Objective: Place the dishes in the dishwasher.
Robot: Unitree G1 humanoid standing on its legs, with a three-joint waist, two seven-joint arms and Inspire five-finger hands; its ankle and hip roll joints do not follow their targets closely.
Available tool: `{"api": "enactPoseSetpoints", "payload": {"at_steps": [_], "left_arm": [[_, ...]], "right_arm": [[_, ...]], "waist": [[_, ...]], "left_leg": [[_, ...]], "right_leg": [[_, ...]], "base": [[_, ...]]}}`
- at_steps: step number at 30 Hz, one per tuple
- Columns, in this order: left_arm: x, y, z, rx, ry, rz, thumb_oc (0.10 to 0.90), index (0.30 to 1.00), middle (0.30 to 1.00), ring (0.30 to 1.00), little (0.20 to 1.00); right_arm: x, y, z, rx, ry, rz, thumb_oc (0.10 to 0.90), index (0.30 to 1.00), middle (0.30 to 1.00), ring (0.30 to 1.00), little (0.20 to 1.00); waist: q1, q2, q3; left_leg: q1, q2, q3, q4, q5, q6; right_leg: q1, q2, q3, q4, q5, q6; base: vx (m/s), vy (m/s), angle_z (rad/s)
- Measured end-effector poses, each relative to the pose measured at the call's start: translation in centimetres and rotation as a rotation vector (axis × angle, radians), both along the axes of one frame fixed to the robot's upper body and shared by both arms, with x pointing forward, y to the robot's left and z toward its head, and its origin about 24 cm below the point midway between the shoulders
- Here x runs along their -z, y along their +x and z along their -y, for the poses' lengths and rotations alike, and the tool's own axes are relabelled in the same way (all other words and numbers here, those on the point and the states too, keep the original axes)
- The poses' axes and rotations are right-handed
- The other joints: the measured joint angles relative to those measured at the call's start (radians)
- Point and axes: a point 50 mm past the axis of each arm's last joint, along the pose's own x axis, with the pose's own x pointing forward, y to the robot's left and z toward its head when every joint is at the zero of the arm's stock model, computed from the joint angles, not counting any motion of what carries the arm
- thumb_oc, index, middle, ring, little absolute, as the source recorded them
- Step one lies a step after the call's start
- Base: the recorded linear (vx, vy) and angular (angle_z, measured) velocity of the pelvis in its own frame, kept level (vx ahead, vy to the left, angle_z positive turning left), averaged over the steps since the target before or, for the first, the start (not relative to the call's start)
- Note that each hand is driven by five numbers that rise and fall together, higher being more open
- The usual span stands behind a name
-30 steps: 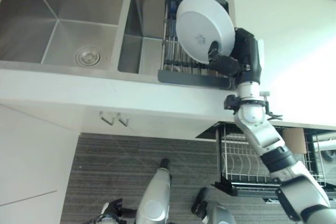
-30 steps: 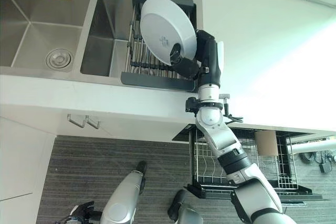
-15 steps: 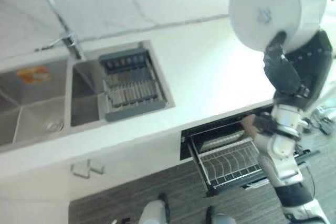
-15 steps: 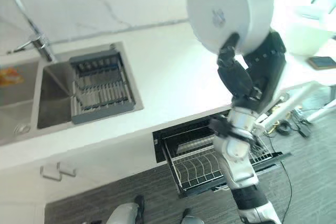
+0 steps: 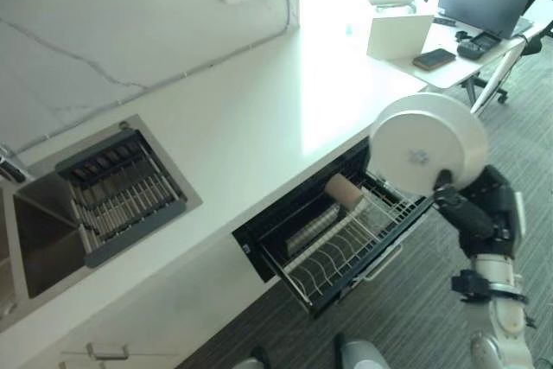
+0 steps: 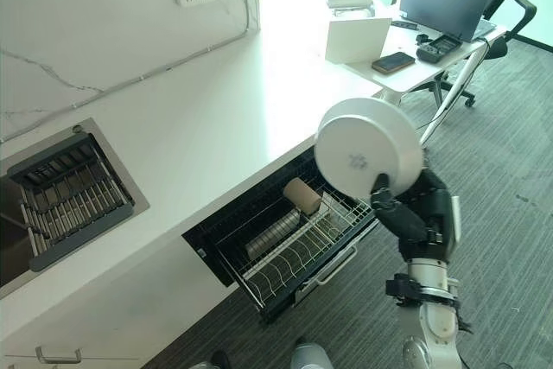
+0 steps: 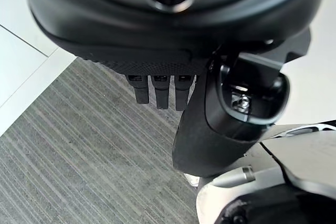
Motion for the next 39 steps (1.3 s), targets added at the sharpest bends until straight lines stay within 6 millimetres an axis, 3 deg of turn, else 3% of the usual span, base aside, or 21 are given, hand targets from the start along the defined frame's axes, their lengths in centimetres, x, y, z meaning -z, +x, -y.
{"api": "enactPoseSetpoints", "payload": {"at_steps": [3,7,15,23,28,32,34,39], "left_arm": [[-0.1,0.0,-0.3,-0.007,0.001,0.0,0.8,0.9,0.9,0.9,0.9],[-0.1,0.3,-0.3,-0.004,-0.001,0.005,0.8,0.9,0.9,0.9,0.9],[-0.1,0.2,-0.3,-0.049,-0.014,-0.006,0.8,0.9,0.9,0.9,0.9],[-0.2,0.7,-0.4,-0.063,-0.021,0.007,0.8,0.9,0.9,0.9,0.9],[-0.4,1.5,-0.7,-0.06,-0.019,0.031,0.8,0.9,0.9,0.9,0.9],[-0.5,2.0,-0.7,-0.024,-0.023,0.039,0.8,0.9,0.9,0.9,0.9],[-0.6,2.8,-0.5,0.022,-0.025,0.056,0.8,0.9,0.9,0.9,0.9],[-0.7,3.8,0.1,0.044,-0.046,0.078,0.8,0.9,0.9,0.9,0.9]], "right_arm": [[2.4,0.2,-1.7,-0.134,-0.02,-0.11,0.4,0.3,0.3,0.3,0.3],[5.4,-0.4,-1.6,-0.147,-0.067,-0.251,0.4,0.3,0.3,0.3,0.3],[6.1,-0.5,-1.6,-0.164,-0.161,-0.291,0.4,0.3,0.3,0.3,0.3],[9.6,-1.1,-0.9,-0.191,-0.371,-0.473,0.4,0.3,0.3,0.3,0.3],[9.4,-0.2,-0.6,-0.253,-0.562,-0.481,0.4,0.3,0.3,0.3,0.3],[7.3,2.8,-1.3,-0.238,-0.681,-0.38,0.4,0.3,0.3,0.3,0.3],[6.3,4.5,-1.9,-0.198,-0.769,-0.324,0.4,0.3,0.3,0.3,0.3],[5.6,6.0,-1.9,-0.102,-0.969,-0.298,0.4,0.3,0.3,0.3,0.3]], "waist": [[0.003,-0.009,-0.002],[0.025,-0.01,-0.002],[0.035,-0.011,-0.001],[0.082,-0.016,0.0],[0.117,-0.025,0.001],[0.17,-0.034,0.002],[0.192,-0.031,0.004],[0.247,-0.016,0.046]], "left_leg": [[0.0,-0.003,0.002,-0.002,-0.002,0.002],[0.004,-0.007,0.002,-0.009,0.004,-0.005],[0.005,-0.017,-0.002,-0.018,0.007,-0.002],[-0.017,-0.023,-0.057,-0.02,0.016,0.005],[-0.03,-0.025,-0.091,-0.032,0.033,0.002],[-0.044,-0.035,-0.122,-0.047,0.049,0.001],[-0.064,-0.048,-0.145,-0.045,0.055,0.006],[-0.098,-0.073,-0.168,-0.033,0.066,0.013]], "right_leg": [[-0.001,-0.002,-0.001,0.0,0.0,0.001],[0.0,-0.005,-0.001,-0.001,0.0,0.001],[0.002,-0.016,-0.007,-0.001,0.003,0.005],[0.017,-0.023,-0.06,0.0,-0.004,0.002],[0.02,-0.024,-0.095,0.001,-0.01,0.002],[0.02,-0.033,-0.126,0.015,-0.018,-0.004],[0.016,-0.046,-0.148,0.017,-0.021,0.0],[0.002,-0.069,-0.175,0.023,-0.024,0.009]], "base": [[0.0,0.0,0.0],[0.01,0.026,0.0],[-0.01,0.016,0.02],[0.02,-0.007,0.2],[0.02,-0.051,0.2],[0.03,-0.024,0.28],[0.0,0.012,0.33],[-0.01,0.009,0.23]]}}
